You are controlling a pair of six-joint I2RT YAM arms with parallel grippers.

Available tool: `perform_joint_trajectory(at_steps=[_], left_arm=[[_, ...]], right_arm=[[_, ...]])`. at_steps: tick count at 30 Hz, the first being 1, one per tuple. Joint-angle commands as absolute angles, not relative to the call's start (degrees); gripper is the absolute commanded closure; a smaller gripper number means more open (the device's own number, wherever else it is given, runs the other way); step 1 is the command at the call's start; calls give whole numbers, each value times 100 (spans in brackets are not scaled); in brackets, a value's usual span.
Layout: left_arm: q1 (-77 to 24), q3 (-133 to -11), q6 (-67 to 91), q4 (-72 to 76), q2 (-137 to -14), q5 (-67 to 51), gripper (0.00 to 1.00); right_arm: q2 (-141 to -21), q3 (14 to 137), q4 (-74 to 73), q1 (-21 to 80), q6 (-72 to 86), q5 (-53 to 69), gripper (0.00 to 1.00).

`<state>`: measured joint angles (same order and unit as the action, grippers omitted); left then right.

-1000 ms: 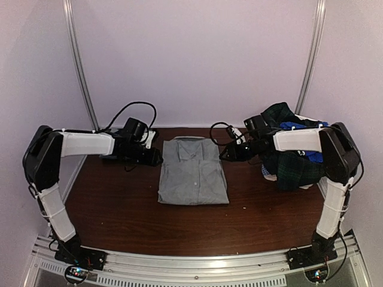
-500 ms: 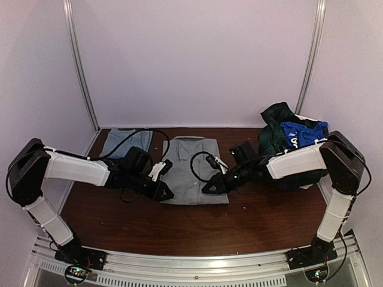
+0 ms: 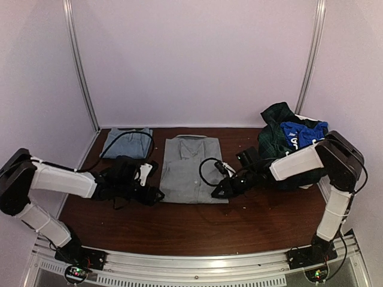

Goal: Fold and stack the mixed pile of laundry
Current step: Smooth out the 2/3-rectangle-folded shirt at the center of the board.

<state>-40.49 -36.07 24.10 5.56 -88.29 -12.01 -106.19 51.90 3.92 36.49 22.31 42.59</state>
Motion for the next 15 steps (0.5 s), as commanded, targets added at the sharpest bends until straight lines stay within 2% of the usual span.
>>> perform_joint_trajectory(at_steps=[1, 2, 6, 11, 15], left_arm=[[-4832, -3030, 946, 1357, -7098, 829, 28], [-4935, -2798, 588, 1613, -6875, 1040, 25], [-5347, -2338, -664, 2403, -6600, 1437, 20], [-6311, -2862, -2279, 2084, -7446, 2582, 18], [-6744, -3199, -3072, 2218, -8313, 2925, 19]], right_arm=[[-9810, 5688, -91, 3632, 2073, 4382, 71], [-9809, 5964, -253, 3614, 2027, 4374, 70], [-10482, 7155, -952, 3470, 1635, 4258, 71], [-11441, 8168, -1290, 3454, 1487, 4414, 73], [-11917, 8646, -1301, 3422, 1440, 4472, 74]])
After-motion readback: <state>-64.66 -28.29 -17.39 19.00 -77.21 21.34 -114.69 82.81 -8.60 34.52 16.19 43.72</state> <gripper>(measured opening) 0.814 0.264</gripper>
